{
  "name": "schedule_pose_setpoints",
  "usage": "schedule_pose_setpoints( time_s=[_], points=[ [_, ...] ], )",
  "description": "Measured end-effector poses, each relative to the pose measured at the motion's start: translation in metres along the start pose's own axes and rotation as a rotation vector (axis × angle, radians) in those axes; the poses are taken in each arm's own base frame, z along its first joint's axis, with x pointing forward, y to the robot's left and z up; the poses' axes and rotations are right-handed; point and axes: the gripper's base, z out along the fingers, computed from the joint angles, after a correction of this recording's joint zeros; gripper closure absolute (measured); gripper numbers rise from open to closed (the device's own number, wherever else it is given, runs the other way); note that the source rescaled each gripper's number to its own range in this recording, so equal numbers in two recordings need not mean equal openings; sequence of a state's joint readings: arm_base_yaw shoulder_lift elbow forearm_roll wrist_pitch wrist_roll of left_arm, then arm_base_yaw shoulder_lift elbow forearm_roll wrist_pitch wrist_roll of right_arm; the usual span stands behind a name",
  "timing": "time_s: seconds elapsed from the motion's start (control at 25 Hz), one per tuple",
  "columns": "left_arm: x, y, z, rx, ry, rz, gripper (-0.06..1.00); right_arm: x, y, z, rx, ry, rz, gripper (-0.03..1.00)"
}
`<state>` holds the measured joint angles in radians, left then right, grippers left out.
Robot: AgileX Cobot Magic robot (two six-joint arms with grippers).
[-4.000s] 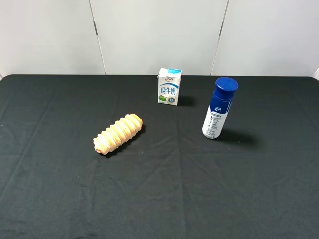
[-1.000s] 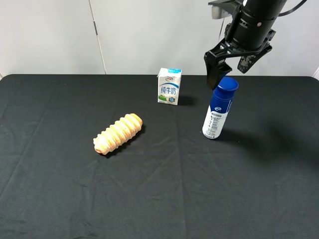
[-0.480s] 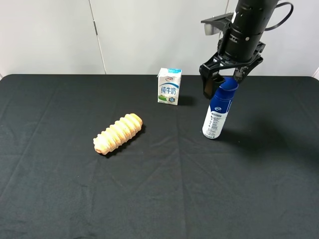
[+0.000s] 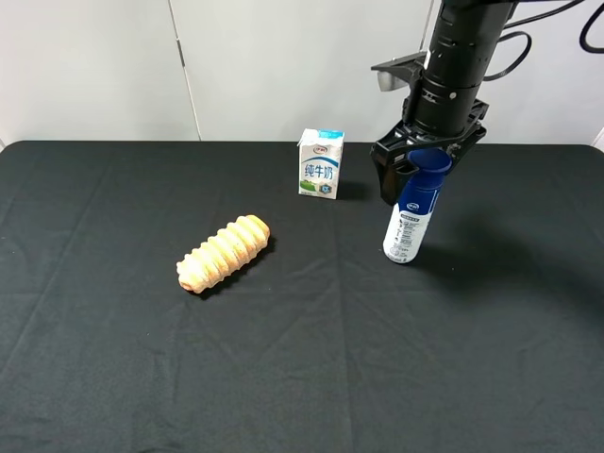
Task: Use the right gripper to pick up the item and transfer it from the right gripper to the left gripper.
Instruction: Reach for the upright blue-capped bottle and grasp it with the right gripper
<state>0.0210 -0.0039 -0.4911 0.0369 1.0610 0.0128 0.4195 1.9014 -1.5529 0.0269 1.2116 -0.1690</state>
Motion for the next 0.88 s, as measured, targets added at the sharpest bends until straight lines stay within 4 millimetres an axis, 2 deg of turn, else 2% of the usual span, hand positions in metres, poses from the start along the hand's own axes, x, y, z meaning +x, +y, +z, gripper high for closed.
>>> schedule_pose_setpoints(
  time_s=[0.36, 0.64, 0.88],
  points=[
    [0.0, 0.0, 0.001, 0.0, 0.003, 0.0, 0.12, -0.002, -0.001, 0.012, -0.005, 0.03, 0.001, -0.03],
    [0.0, 0.0, 0.001, 0.0, 0.003, 0.0, 0.12, 0.005, 0.0, 0.024, -0.012, 0.075, 0.002, -0.03],
    [0.0, 0.0, 0.001, 0.0, 0.003, 0.0, 0.12, 0.005, 0.001, 0.024, -0.02, 0.077, 0.005, -0.03]
  ],
)
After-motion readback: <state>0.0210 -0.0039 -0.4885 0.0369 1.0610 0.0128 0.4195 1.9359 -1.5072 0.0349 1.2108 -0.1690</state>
